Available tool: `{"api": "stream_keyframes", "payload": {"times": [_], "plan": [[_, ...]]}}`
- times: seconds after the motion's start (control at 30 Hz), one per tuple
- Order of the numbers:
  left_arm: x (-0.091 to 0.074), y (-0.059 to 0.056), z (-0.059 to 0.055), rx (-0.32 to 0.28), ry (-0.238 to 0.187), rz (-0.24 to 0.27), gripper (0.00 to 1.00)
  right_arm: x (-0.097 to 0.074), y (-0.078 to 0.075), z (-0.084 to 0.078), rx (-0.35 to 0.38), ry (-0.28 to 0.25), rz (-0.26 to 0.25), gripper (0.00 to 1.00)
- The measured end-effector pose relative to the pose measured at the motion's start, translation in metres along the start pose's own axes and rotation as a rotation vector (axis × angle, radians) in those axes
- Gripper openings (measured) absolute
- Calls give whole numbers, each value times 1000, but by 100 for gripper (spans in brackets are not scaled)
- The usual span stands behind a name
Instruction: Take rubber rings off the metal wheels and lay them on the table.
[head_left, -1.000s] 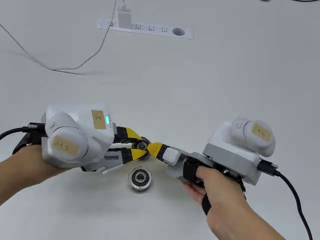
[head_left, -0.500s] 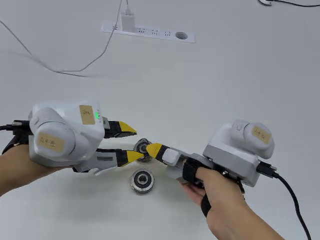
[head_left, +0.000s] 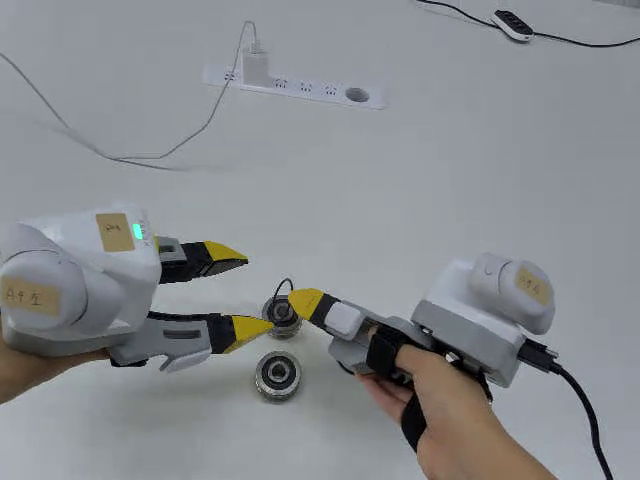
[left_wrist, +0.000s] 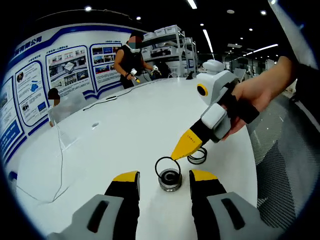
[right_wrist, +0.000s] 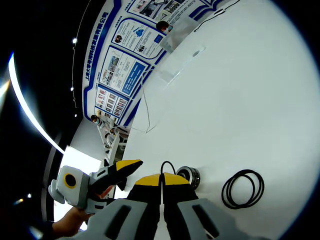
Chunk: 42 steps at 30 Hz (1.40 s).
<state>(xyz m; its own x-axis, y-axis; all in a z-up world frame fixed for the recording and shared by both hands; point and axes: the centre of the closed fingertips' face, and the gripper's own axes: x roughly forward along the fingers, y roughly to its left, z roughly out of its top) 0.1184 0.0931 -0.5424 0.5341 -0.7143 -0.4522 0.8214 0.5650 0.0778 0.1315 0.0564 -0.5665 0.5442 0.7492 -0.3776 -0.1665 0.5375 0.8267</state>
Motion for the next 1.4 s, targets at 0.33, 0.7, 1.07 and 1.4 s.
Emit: {"api": "stream_keyframes", "payload": {"times": [0.33, 0.7, 1.07, 1.4], "plan": [[-15, -15, 22, -53, -77, -27, 47, -37, -38, 7, 64, -55, -80, 1], [-29, -22, 35, -50, -100, -45, 48, -58, -67, -1, 104, -72, -173, 1], [-36, -22, 51, -20, -123, -44, 48, -66, -83, -6, 16, -43, -295, 2], [-44, -23, 55, -6, -128, -32, 49, -76, -86, -6, -224, 13, -344, 12]]}}
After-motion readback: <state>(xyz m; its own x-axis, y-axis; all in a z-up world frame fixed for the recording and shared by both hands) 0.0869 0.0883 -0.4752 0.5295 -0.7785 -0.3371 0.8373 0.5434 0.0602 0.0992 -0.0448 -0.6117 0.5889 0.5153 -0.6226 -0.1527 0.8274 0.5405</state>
